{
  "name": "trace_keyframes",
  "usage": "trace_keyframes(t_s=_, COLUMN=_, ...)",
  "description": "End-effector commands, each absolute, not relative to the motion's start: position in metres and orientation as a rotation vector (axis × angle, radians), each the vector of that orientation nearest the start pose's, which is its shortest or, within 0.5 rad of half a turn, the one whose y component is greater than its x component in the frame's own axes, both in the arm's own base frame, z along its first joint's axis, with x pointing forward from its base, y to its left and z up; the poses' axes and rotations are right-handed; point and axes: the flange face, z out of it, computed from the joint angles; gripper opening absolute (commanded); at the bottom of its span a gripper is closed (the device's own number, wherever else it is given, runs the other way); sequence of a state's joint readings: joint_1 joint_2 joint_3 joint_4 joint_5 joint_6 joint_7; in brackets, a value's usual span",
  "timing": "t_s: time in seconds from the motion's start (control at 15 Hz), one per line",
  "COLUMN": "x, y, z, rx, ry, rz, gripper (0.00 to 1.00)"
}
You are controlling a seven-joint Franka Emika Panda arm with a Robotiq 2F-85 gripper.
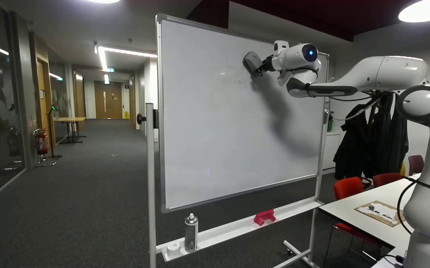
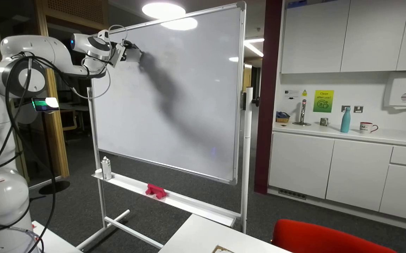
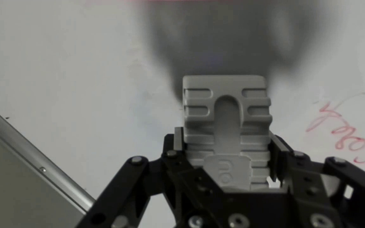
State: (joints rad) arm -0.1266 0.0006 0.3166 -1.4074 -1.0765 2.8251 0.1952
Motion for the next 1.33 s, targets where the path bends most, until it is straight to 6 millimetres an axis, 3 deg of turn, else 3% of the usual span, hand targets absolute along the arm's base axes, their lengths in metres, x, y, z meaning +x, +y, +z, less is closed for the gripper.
trace_keyframes(t_s=0.0, x=0.567, y=0.136, z=0.841, rx=1.713, ry=0.663, rz=1.650, gripper=0.35)
trace_keyframes(t_s=0.47, x=0.585, y=0.155, z=0.765, rx=1.679, ry=0.826, rz=1.472, gripper=0.35)
trace_keyframes(t_s=0.73, x=0.582, y=0.164, z=0.714, rx=1.630, ry=0.944, rz=1.344, gripper=0.35)
trace_keyframes(t_s=0.87, x=0.579, y=0.167, z=0.699, rx=1.621, ry=0.984, rz=1.310, gripper=0.35)
trace_keyframes(t_s=1.0, x=0.576, y=0.170, z=0.699, rx=1.627, ry=0.991, rz=1.310, gripper=0.35)
trace_keyframes(t_s=1.27, x=0.570, y=0.178, z=0.728, rx=1.629, ry=0.971, rz=1.358, gripper=0.35)
